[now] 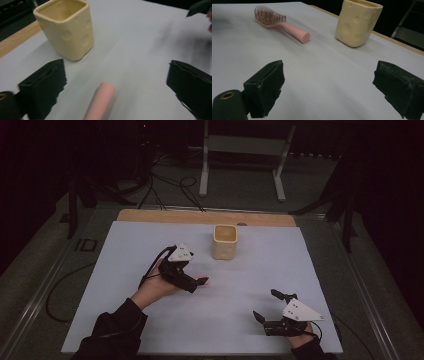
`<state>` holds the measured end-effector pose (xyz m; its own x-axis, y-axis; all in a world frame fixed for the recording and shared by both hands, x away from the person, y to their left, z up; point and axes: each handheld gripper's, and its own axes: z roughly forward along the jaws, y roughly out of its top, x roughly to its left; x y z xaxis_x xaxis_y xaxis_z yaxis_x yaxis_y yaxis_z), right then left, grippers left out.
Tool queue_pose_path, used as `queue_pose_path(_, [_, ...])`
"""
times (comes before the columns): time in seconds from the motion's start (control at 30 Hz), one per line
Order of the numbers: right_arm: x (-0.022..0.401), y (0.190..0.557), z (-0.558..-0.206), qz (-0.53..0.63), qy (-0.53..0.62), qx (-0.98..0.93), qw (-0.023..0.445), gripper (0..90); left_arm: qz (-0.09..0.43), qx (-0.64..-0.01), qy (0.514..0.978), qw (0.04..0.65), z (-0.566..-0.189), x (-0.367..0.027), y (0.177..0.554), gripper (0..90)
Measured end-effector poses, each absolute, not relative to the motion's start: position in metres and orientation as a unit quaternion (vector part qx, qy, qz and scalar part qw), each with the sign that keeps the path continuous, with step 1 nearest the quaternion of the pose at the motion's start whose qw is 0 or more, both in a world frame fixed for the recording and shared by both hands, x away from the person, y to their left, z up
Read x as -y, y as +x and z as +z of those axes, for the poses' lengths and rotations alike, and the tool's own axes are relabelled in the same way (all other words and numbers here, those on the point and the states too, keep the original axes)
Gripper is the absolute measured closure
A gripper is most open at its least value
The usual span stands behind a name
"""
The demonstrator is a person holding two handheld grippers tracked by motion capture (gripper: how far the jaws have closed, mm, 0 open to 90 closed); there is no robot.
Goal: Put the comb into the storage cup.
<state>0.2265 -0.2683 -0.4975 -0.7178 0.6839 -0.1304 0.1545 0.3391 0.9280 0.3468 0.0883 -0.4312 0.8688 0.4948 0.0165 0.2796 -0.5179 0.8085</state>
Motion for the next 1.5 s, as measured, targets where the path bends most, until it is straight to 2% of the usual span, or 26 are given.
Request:
queue_pose_path(0.07, [0.269, 0.227, -0.497, 0.508, 0.27, -0.775, 0.261, 9.2, 0.125, -0.229, 0.861, 0.437, -0.435, -0.087, 0.349, 6.6])
queue_pose_path(0.17, [0.269, 0.227, -0.497, 0.508, 0.27, -0.775, 0.26, 9.2, 0.126, -0.24, 0.854, 0.443, -0.439, -0.087, 0.353, 15.9])
queue_pose_path(0.33, [0.268, 0.226, -0.497, 0.51, 0.269, -0.774, 0.263, 9.2, 0.131, -0.247, 0.857, 0.433, -0.448, -0.083, 0.357, 19.9])
queue_pose_path(0.37, [0.268, 0.226, -0.497, 0.511, 0.268, -0.773, 0.265, 9.2, 0.129, -0.247, 0.86, 0.428, -0.451, -0.081, 0.357, 27.4])
queue_pose_path(0.53, [0.269, 0.227, -0.497, 0.509, 0.269, -0.774, 0.263, 9.2, 0.131, -0.257, 0.867, 0.407, -0.458, -0.075, 0.361, 40.1])
queue_pose_path(0.6, [0.268, 0.226, -0.497, 0.51, 0.269, -0.774, 0.264, 9.2, 0.134, -0.264, 0.868, 0.399, -0.461, -0.073, 0.362, 41.7])
queue_pose_path(0.63, [0.268, 0.226, -0.497, 0.511, 0.268, -0.773, 0.265, 9.2, 0.123, -0.272, 0.87, 0.392, -0.464, -0.071, 0.365, 51.1])
queue_pose_path(0.7, [0.268, 0.226, -0.497, 0.51, 0.268, -0.773, 0.264, 9.2, 0.126, -0.276, 0.873, 0.383, -0.467, -0.069, 0.367, 54.3])
queue_pose_path(0.73, [0.269, 0.226, -0.497, 0.51, 0.268, -0.773, 0.265, 9.2, 0.126, -0.276, 0.873, 0.383, -0.467, -0.069, 0.367, 59.6])
queue_pose_path(0.8, [0.269, 0.226, -0.497, 0.511, 0.268, -0.773, 0.265, 9.2, 0.14, -0.281, 0.873, 0.373, -0.469, -0.067, 0.368, 61.6])
queue_pose_path(0.83, [0.268, 0.226, -0.497, 0.511, 0.267, -0.773, 0.265, 9.2, 0.137, -0.284, 0.873, 0.372, -0.47, -0.066, 0.369, 67.7])
queue_pose_path(0.97, [0.268, 0.226, -0.497, 0.511, 0.267, -0.773, 0.264, 9.2, 0.145, -0.3, 0.876, 0.348, -0.476, -0.063, 0.373, 78.7])
queue_pose_path(1.0, [0.268, 0.226, -0.497, 0.51, 0.267, -0.774, 0.264, 9.2, 0.145, -0.302, 0.877, 0.345, -0.477, -0.063, 0.374, 78.7])
queue_pose_path(1.03, [0.267, 0.226, -0.498, 0.51, 0.266, -0.774, 0.263, 9.2, 0.144, -0.304, 0.877, 0.342, -0.478, -0.063, 0.375, 84.3])
queue_pose_path(1.1, [0.268, 0.226, -0.498, 0.51, 0.265, -0.775, 0.263, 9.2, 0.137, -0.313, 0.875, 0.342, -0.48, -0.063, 0.377, 89.3])
queue_pose_path(1.5, [0.268, 0.226, -0.497, 0.512, 0.265, -0.773, 0.264, 9.2, 0.113, -0.343, 0.881, 0.305, -0.494, -0.056, 0.384, 90.0])
